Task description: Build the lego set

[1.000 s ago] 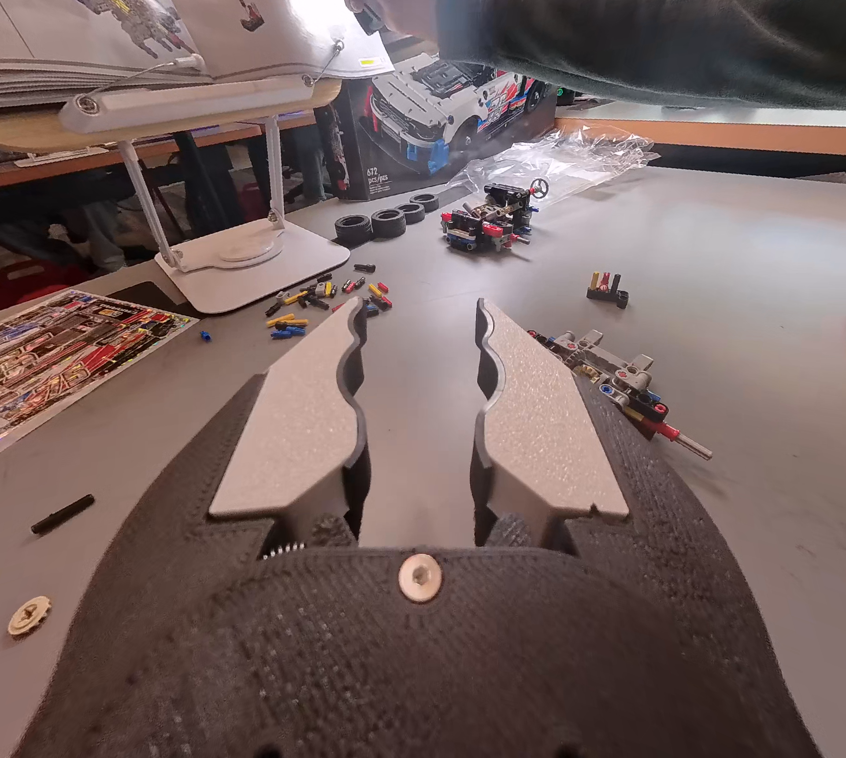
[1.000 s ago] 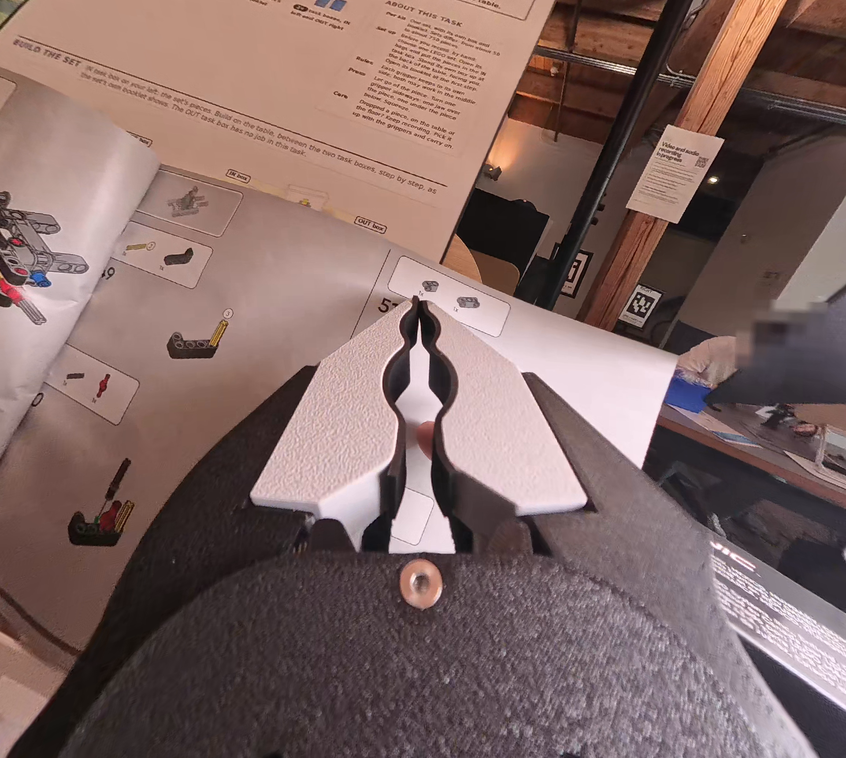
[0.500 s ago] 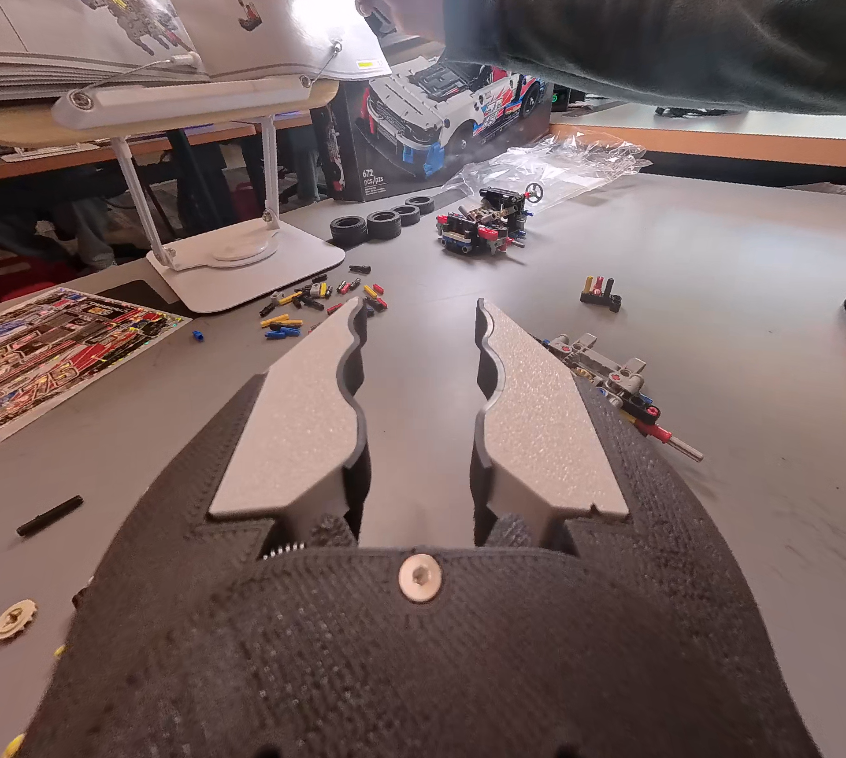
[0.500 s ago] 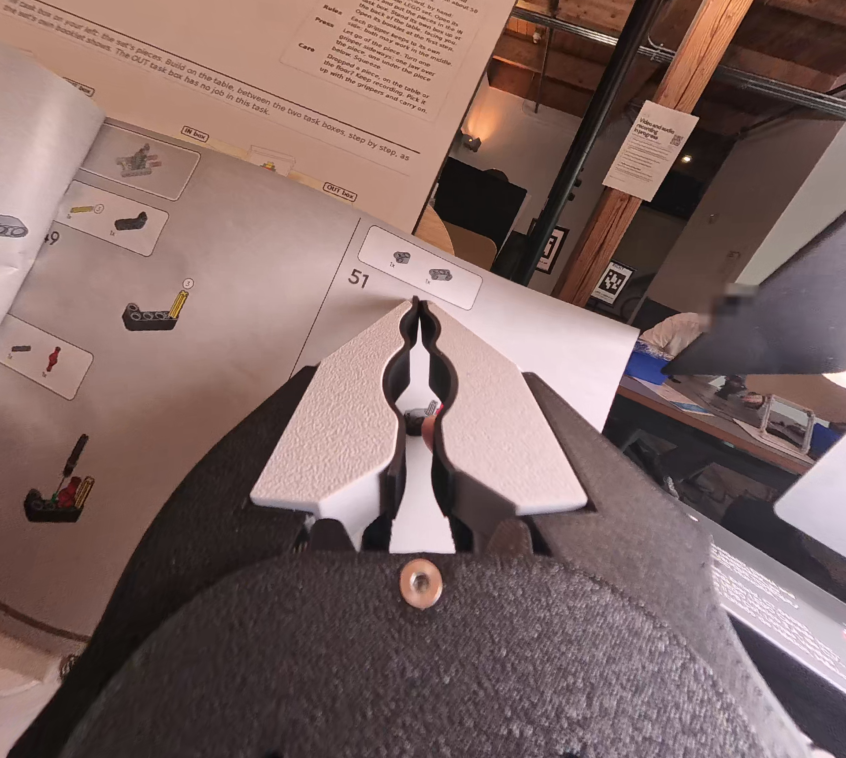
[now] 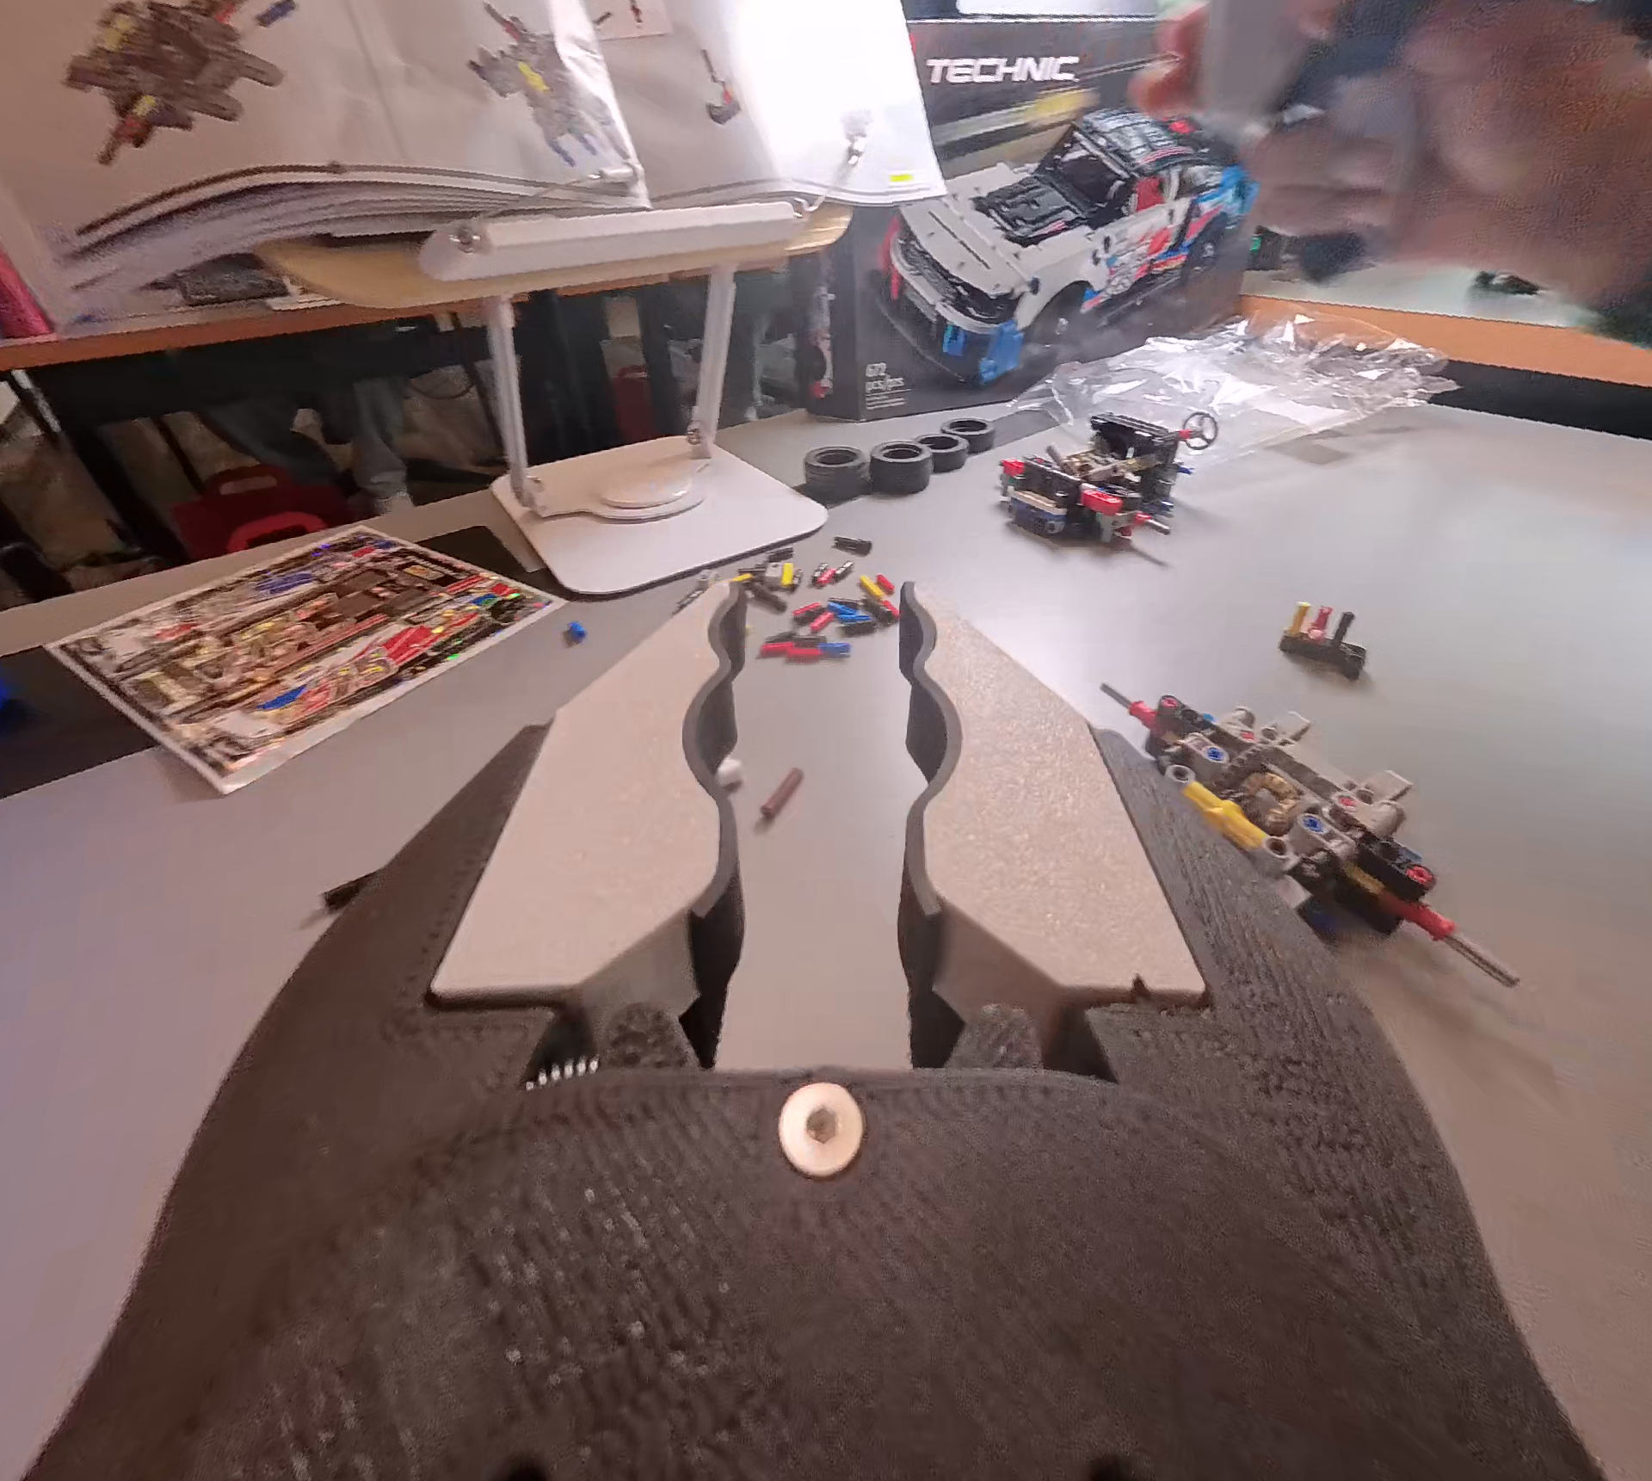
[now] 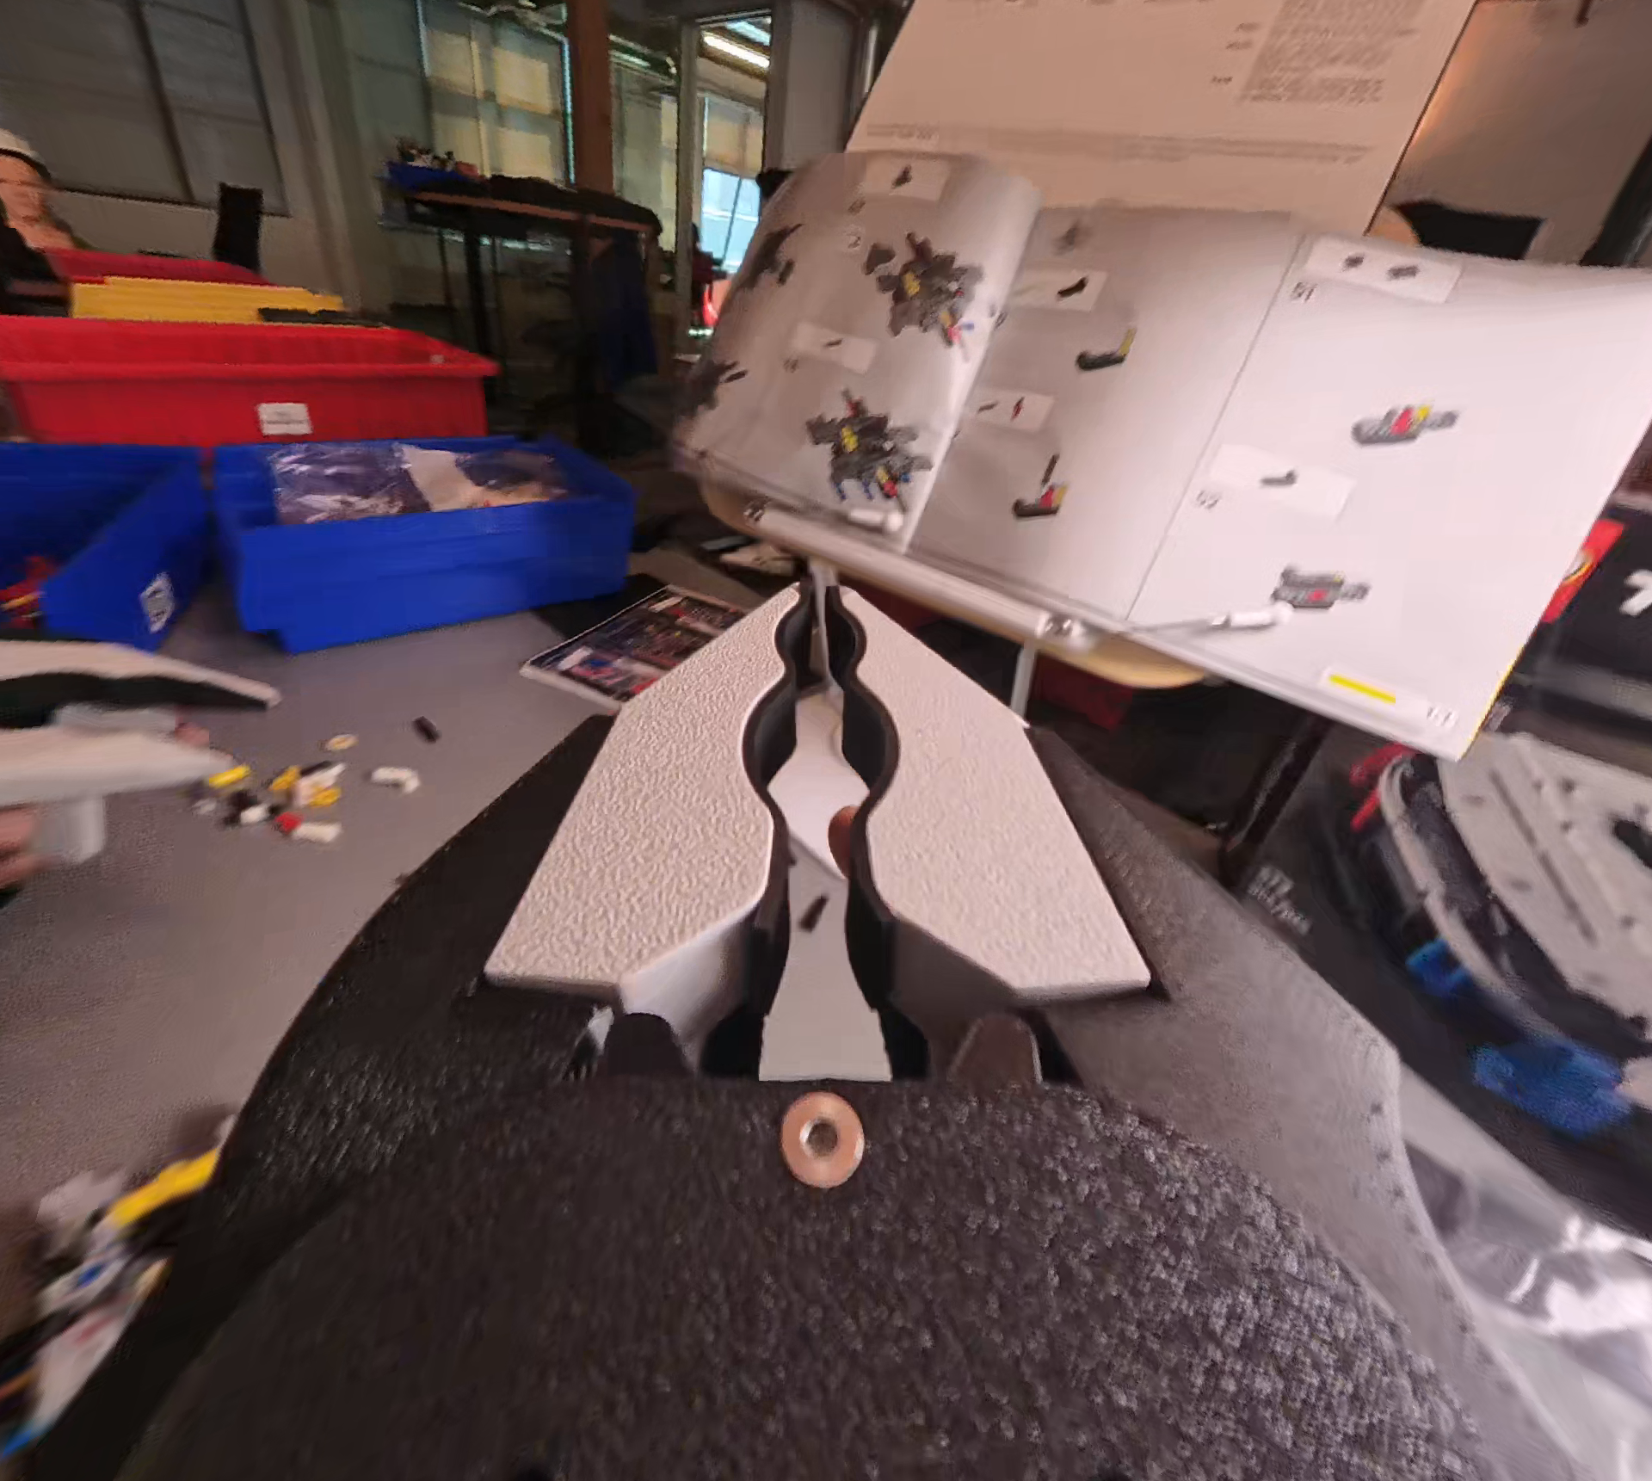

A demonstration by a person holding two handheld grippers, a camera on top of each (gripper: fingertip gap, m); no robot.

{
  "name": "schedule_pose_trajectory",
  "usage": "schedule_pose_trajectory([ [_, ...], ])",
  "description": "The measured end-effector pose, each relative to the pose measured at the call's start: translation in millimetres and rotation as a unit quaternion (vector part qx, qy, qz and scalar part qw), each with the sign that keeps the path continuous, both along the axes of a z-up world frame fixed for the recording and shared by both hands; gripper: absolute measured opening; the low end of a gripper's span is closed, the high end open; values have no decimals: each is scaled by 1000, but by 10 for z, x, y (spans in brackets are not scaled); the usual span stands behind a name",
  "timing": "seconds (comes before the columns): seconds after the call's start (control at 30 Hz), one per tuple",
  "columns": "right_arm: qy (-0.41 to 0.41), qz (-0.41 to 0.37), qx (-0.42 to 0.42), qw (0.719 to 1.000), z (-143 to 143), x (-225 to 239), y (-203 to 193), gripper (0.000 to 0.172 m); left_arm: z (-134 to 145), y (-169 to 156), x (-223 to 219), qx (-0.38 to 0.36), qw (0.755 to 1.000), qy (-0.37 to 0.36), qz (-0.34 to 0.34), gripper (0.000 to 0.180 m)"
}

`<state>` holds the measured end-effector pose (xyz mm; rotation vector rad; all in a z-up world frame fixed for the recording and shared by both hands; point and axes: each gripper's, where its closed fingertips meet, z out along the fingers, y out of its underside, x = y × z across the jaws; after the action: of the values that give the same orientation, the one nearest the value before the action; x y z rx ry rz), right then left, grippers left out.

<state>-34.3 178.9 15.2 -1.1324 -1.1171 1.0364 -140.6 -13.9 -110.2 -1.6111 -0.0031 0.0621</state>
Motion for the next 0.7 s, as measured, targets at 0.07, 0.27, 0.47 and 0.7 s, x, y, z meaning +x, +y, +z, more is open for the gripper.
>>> schedule_pose_trajectory([
  [0.07,-20,7,-29,999,-283,285,-330,1,20,-39,-119,-2,1000,2,15,31],
  [0.27,-13,-10,-134,991,-937,801,-930,2,118,-119,-418,2,999,13,40,26],
  [0.47,27,10,-115,993,-974,850,-1057,9,-58,235,-394,-111,993,-14,-49,21],
  [0.7,4,4,-109,994,-1159,829,-1026,9,-296,1162,-481,-214,970,6,-114,21],
])
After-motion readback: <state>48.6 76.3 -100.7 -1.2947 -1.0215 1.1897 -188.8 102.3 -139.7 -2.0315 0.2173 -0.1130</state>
